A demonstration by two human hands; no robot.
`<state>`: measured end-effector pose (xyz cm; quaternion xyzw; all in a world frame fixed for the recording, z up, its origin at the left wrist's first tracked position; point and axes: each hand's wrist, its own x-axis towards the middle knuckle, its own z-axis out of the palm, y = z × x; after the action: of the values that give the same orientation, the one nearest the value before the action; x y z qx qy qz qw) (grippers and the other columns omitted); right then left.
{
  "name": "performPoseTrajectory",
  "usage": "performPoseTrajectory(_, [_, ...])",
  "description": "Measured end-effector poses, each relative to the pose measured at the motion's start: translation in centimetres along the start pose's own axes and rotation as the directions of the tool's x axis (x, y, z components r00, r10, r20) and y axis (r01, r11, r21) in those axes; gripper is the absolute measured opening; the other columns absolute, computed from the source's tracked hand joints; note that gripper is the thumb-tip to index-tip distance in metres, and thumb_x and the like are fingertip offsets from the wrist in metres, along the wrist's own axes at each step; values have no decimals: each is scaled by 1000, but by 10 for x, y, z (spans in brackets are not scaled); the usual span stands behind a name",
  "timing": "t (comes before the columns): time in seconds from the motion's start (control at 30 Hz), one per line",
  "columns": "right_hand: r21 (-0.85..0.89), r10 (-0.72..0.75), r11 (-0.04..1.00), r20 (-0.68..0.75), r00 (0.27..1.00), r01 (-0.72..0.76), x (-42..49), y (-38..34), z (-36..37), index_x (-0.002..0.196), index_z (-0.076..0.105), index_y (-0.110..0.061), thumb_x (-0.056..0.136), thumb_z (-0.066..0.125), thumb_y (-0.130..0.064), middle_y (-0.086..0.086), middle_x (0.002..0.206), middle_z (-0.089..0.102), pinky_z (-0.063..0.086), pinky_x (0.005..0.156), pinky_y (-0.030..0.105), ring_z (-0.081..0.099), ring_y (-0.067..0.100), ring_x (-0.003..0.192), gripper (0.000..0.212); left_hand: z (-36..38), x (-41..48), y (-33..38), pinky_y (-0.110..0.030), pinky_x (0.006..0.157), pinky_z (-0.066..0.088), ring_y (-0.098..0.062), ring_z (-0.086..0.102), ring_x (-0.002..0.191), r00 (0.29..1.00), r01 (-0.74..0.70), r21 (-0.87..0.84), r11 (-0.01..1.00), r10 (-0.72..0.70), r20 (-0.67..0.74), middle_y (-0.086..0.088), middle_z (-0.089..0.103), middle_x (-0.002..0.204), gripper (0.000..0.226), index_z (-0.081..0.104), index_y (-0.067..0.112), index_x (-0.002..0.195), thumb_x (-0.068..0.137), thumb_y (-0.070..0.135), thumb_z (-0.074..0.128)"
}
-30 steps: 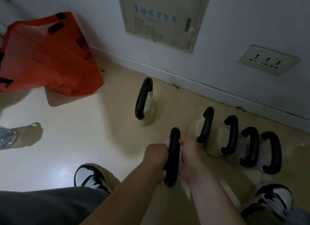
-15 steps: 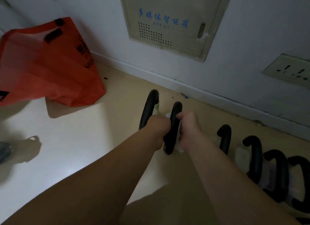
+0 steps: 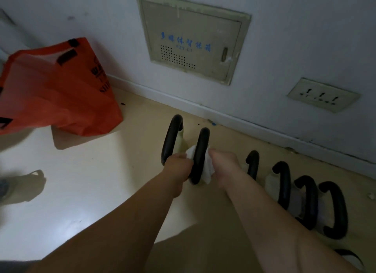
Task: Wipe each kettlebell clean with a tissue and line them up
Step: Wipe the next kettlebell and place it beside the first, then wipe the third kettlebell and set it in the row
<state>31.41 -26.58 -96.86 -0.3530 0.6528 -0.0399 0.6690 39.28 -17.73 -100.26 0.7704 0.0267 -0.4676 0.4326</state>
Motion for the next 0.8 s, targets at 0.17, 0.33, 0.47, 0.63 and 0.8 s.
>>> performPoseTrajectory(0.17, [-173, -195, 969, -102, 975, 176, -23, 12, -13, 125, 64, 4, 98, 62, -12, 22, 116, 70, 45, 62, 28, 68, 35, 102, 32, 2, -35, -3, -35, 75, 48, -27, 58, 88, 979, -169, 52, 984, 174, -108, -15, 64, 105, 23, 65, 6, 113, 93, 10, 53])
performPoseTrajectory(0.33, [-4, -159, 987, 120, 980, 161, -57, 16, -33, 135, 59, -2, 97, 62, -17, 24, 121, 70, 59, 92, 49, 69, 44, 106, 42, 3, -91, -25, -44, 75, 60, -24, 65, 70, 975, -5, -295, 955, 70, 211, -15, 70, 79, 63, 71, 9, 88, 88, 70, 56])
performPoseTrajectory(0.47, [118, -168, 983, 318, 933, 137, -74, 42, -76, 118, 64, -2, 89, 55, -10, 20, 106, 78, 55, 98, 61, 73, 41, 102, 31, 24, -104, -61, -56, 113, 38, -39, 58, 126, 789, 331, -531, 780, 80, 609, -21, 63, 132, 91, 65, 10, 131, 78, 84, 54])
performPoseTrajectory(0.63, [-177, -149, 972, 60, 987, 157, -42, 68, -111, 111, 64, -9, 96, 58, -25, 16, 98, 74, 63, 73, 50, 74, 34, 81, 22, 28, -91, -71, -50, 104, 48, -38, 62, 121, 926, 126, -616, 778, 130, 354, -23, 63, 131, 52, 55, 1, 138, 97, 33, 52])
performPoseTrajectory(0.8, [-296, -416, 887, -183, 891, 354, 5, 62, -110, 105, 60, -6, 95, 57, -27, 9, 93, 64, 40, 61, 30, 61, 27, 84, 24, 24, -82, -71, -43, 80, 61, -29, 71, 92, 986, -45, -283, 958, 88, 140, -14, 70, 100, 16, 64, 9, 98, 97, 25, 63])
